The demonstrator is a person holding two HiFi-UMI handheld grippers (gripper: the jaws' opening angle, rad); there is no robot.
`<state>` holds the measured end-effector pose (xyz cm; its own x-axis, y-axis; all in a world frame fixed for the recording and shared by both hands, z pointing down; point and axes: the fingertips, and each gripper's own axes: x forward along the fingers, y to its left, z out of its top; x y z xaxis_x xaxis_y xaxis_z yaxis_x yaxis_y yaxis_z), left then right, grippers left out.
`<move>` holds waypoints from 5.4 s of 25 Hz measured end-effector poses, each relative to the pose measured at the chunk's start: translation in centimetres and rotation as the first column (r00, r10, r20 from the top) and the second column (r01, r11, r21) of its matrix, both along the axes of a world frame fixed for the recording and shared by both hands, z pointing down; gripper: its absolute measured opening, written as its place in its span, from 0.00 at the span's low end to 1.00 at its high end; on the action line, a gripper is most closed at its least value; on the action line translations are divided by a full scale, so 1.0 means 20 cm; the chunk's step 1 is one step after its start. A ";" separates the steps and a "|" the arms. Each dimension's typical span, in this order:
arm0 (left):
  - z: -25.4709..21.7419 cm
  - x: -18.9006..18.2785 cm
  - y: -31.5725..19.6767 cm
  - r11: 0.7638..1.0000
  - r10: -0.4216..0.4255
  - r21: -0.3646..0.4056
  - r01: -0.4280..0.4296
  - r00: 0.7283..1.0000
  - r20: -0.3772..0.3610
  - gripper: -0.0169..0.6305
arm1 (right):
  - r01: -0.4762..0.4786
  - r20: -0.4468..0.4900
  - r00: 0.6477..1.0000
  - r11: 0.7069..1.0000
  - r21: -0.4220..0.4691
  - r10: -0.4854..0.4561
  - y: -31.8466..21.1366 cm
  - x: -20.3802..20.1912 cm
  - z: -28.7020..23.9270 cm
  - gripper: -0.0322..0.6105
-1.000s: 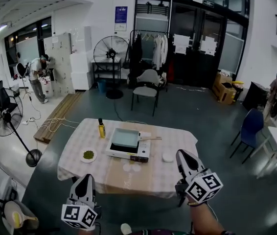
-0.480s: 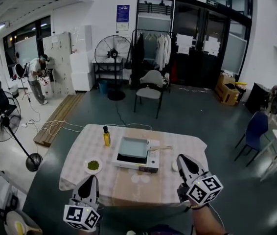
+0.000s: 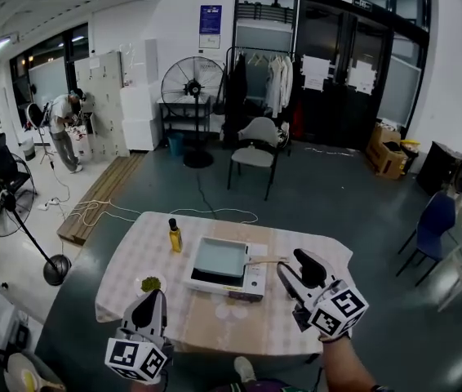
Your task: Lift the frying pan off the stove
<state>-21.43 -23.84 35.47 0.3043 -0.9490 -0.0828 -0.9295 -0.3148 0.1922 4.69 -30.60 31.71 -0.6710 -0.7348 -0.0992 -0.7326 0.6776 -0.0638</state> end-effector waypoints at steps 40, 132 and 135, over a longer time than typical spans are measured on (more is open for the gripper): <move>0.48 0.36 -0.47 0.980 -0.059 -0.191 0.054 0.998 -0.017 0.06 | 0.292 -0.559 0.466 0.716 -0.634 -0.685 -1.13 -0.08 1.67 0.88; 0.11 -0.26 0.12 0.999 0.009 -0.043 -0.006 0.999 0.051 0.06 | -0.155 -0.181 0.977 0.954 -0.257 0.110 0.16 -0.20 0.33 0.32; 0.10 -0.23 0.11 0.999 0.029 -0.034 -0.027 0.998 0.061 0.06 | -0.158 -0.166 0.979 0.957 -0.245 0.119 0.15 -0.19 0.31 0.32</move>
<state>-26.11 -21.69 37.47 0.3343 -0.9419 -0.0319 -0.9308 -0.3353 0.1455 0.97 -27.58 37.94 -0.5535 -0.8093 0.1967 -0.8326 0.5438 -0.1052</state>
